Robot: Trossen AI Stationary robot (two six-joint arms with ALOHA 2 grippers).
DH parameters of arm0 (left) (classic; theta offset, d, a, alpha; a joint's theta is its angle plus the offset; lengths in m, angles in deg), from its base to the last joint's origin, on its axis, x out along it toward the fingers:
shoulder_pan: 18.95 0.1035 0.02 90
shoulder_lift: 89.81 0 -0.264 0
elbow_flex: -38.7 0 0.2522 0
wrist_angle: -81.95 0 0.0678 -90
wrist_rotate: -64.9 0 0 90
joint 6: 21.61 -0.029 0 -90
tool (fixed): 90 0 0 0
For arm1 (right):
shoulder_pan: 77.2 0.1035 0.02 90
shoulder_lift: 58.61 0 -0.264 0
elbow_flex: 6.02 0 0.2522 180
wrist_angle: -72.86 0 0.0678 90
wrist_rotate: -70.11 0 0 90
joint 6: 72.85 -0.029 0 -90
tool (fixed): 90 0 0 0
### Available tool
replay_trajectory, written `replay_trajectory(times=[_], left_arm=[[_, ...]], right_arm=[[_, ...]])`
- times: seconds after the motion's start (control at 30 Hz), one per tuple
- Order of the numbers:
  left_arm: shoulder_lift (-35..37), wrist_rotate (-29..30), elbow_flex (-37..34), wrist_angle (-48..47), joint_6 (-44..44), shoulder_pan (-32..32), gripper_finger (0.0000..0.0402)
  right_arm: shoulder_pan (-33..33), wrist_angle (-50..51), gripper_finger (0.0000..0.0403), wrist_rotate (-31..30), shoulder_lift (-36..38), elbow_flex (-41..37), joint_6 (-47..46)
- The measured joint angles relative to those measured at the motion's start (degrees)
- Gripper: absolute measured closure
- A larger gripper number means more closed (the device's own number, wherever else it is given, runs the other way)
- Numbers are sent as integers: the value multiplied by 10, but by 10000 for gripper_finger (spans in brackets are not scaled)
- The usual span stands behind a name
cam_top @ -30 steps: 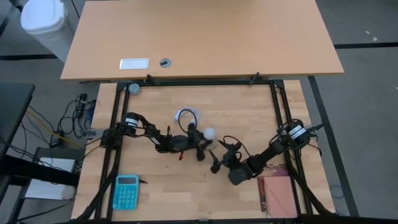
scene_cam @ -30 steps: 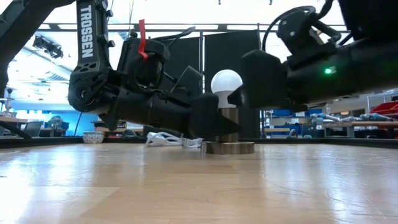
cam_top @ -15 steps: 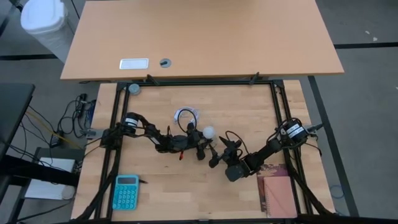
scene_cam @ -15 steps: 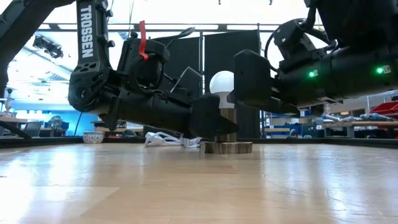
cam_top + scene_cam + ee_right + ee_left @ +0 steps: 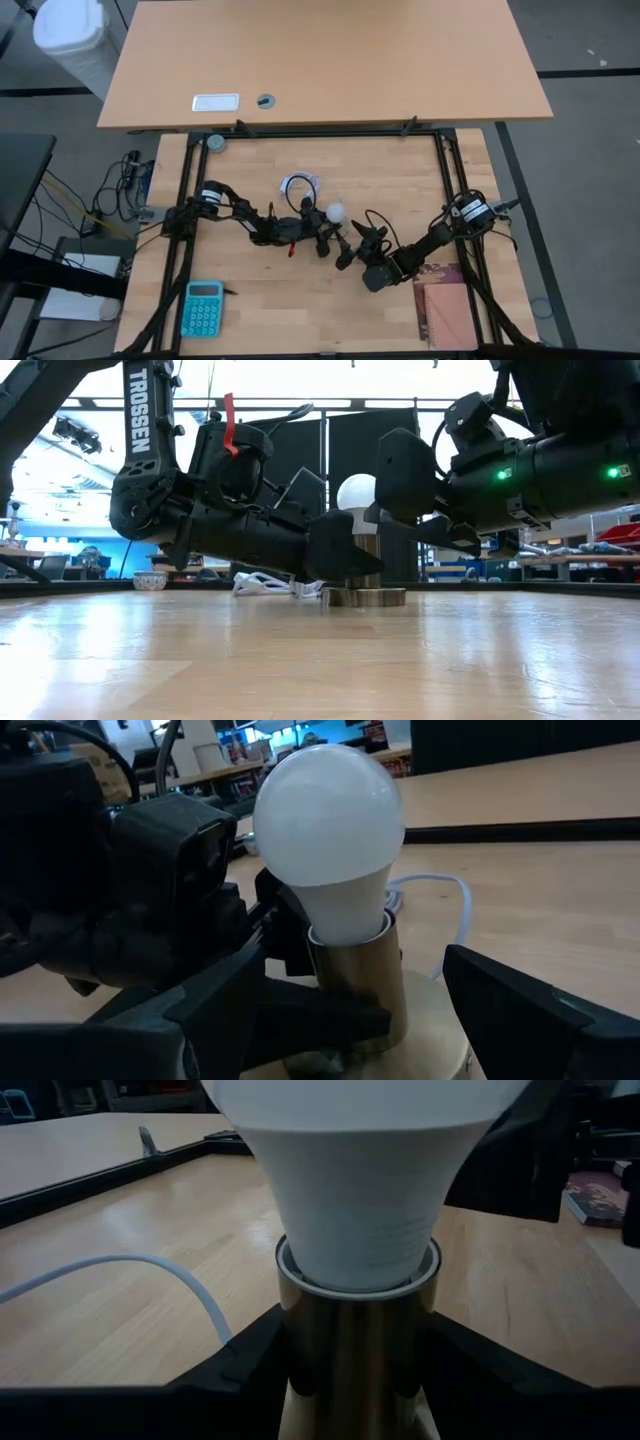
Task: Screw lightbulb
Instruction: Remove the white lightbulb from the lamp socket
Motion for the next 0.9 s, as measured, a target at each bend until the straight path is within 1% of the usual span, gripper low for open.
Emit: replay_trajectory(times=[0.37,0.53,0.63,0.77,0.9], left_arm=[[0,1,0,0,2,0,208],[0,13,0,-1,15,0,208],[0,18,0,-2,16,0,208],[0,22,0,-2,16,0,208],[0,23,0,-2,17,0,208]], right_arm=[[0,0,94,1,0,0,26],[1,2,94,4,0,1,31],[2,3,94,4,0,14,56],[-2,41,94,-18,0,38,95],[-10,50,94,-18,0,39,92]])
